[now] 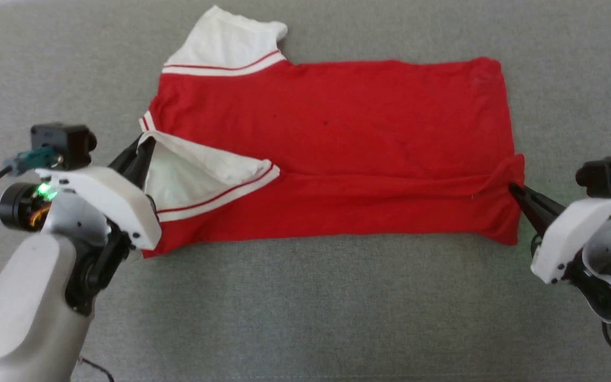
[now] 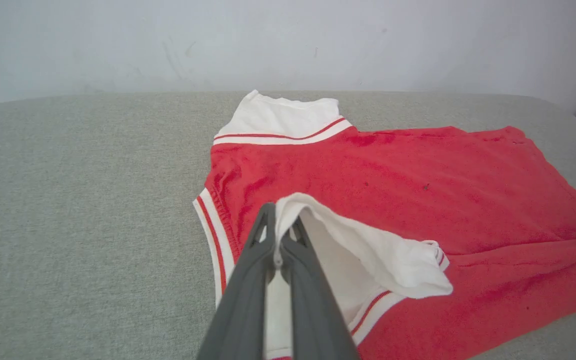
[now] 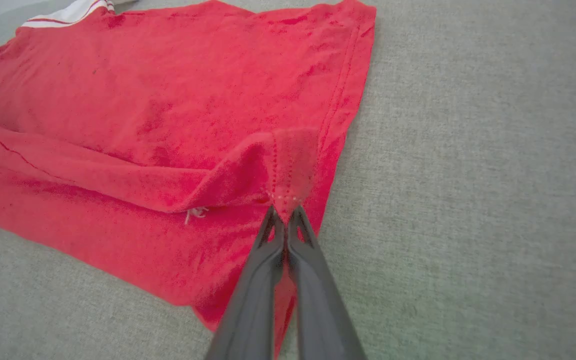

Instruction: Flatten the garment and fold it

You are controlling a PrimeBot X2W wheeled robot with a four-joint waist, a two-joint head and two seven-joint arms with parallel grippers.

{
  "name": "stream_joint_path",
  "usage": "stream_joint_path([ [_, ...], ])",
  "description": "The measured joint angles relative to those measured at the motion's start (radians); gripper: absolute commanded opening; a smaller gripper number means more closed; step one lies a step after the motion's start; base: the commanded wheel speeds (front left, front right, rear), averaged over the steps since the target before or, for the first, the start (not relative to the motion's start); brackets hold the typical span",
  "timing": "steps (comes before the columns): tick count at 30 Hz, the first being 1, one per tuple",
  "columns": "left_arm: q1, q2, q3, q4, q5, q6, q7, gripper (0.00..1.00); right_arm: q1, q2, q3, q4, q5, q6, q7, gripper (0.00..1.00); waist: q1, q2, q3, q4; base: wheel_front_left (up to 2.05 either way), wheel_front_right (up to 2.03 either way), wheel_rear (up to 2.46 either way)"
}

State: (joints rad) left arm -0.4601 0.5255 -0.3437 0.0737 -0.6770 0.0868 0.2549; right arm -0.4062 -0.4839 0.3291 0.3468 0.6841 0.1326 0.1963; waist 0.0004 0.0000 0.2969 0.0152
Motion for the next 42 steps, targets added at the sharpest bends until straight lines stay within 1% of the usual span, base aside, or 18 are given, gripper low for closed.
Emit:
stream_joint_path([
  [4,-0.053,-0.007,-0.039,0.111,0.045,-0.011,-0.001,0.00,-0.029,0.018,0.016,0.024,-0.007,0.000,0.007,0.00,-0.0001,0.0000,0.027,-0.009,0.00,0.00,0.00],
  [8,-0.081,-0.023,-0.068,0.214,0.085,-0.015,-0.033,0.00,-0.042,0.023,0.036,0.046,-0.009,0.000,0.007,0.00,-0.0002,0.0000,0.030,-0.014,0.00,0.00,0.00],
  [9,-0.084,-0.032,-0.071,0.237,0.091,-0.015,-0.052,0.32,-0.043,0.024,0.036,0.056,-0.013,0.000,0.004,0.40,-0.0003,0.0000,0.027,-0.013,0.00,0.00,0.00],
  [10,-0.085,-0.042,-0.072,0.259,0.096,-0.015,-0.066,1.00,-0.043,0.026,0.034,0.067,-0.018,0.000,0.000,1.00,-0.0003,0.0000,0.023,-0.012,0.00,0.00,0.00],
  [14,-0.084,-0.107,-0.063,0.306,0.053,-0.016,-0.119,1.00,-0.042,0.039,0.033,0.092,-0.039,0.000,-0.015,1.00,-0.0004,0.0000,-0.003,-0.006,0.00,0.00,0.00],
  [17,-0.077,-0.126,-0.048,0.307,0.043,-0.015,-0.168,1.00,-0.034,0.043,0.021,0.088,-0.071,0.000,-0.027,1.00,-0.0005,0.0000,-0.029,0.000,0.00,0.00,0.00],
  [19,-0.069,-0.129,-0.043,0.304,0.039,-0.012,-0.176,1.00,-0.027,0.047,0.012,0.085,-0.082,0.000,-0.030,1.00,-0.0004,0.0000,-0.038,0.002,0.00,0.00,0.00],
  [20,-0.034,-0.137,-0.036,0.290,0.020,-0.005,-0.175,1.00,-0.004,0.058,-0.014,0.078,-0.105,0.000,-0.027,1.00,-0.0005,0.0000,-0.058,0.005,0.00,0.00,0.00],
  [22,0.021,-0.152,-0.029,0.257,-0.009,0.018,-0.171,1.00,0.028,0.075,-0.043,0.059,-0.137,0.000,-0.017,1.00,-0.0006,0.0000,-0.079,0.008,0.00,0.00,0.00],
  [26,0.133,-0.148,-0.030,0.184,-0.011,0.088,-0.134,1.00,0.100,0.132,-0.142,-0.011,-0.207,0.000,0.012,1.00,-0.0007,0.0000,-0.115,0.011,0.00,0.00,0.00],
  [29,0.201,-0.138,-0.035,0.130,-0.007,0.152,-0.092,1.00,0.151,0.195,-0.225,-0.097,-0.262,0.000,0.037,1.00,-0.0007,0.0000,-0.128,0.009,0.00,0.00,0.00],
  [32,0.239,-0.131,-0.039,0.097,-0.001,0.192,-0.063,1.00,0.206,0.267,-0.292,-0.193,-0.307,0.000,0.077,1.00,-0.0007,0.0000,-0.123,0.003,0.00,0.00,0.00],
  [34,0.246,-0.121,-0.035,0.093,0.007,0.222,-0.053,1.00,0.238,0.307,-0.320,-0.254,-0.335,0.000,0.105,1.00,-0.0006,0.0000,-0.112,-0.002,0.00,0.00,0.00],
  [35,0.246,-0.121,-0.035,0.093,0.007,0.222,-0.053,1.00,0.238,0.307,-0.320,-0.254,-0.335,0.000,0.105,1.00,-0.0006,0.0000,-0.112,-0.002,0.00,0.00,0.00],
  [37,0.247,-0.112,-0.020,0.093,0.020,0.260,-0.058,1.00,0.259,0.340,-0.330,-0.312,-0.347,0.000,0.135,1.00,-0.0006,0.0000,-0.097,-0.010,0.00,0.00,0.00],
  [38,0.247,-0.107,-0.016,0.094,0.028,0.272,-0.058,1.00,0.266,0.352,-0.335,-0.338,-0.351,0.000,0.146,1.00,-0.0005,0.0000,-0.089,-0.014,0.00,0.00,0.00],
  [41,0.247,-0.101,-0.017,0.108,0.040,0.293,-0.046,1.00,0.277,0.368,-0.356,-0.398,-0.367,0.000,0.171,1.00,-0.0004,0.0000,-0.063,-0.026,0.00,0.00,0.00],
  [42,0.247,-0.102,-0.018,0.113,0.041,0.294,-0.039,1.00,0.280,0.369,-0.360,-0.412,-0.374,0.000,0.177,1.00,-0.0004,0.0000,-0.054,-0.030,0.00,0.00,0.00],
])
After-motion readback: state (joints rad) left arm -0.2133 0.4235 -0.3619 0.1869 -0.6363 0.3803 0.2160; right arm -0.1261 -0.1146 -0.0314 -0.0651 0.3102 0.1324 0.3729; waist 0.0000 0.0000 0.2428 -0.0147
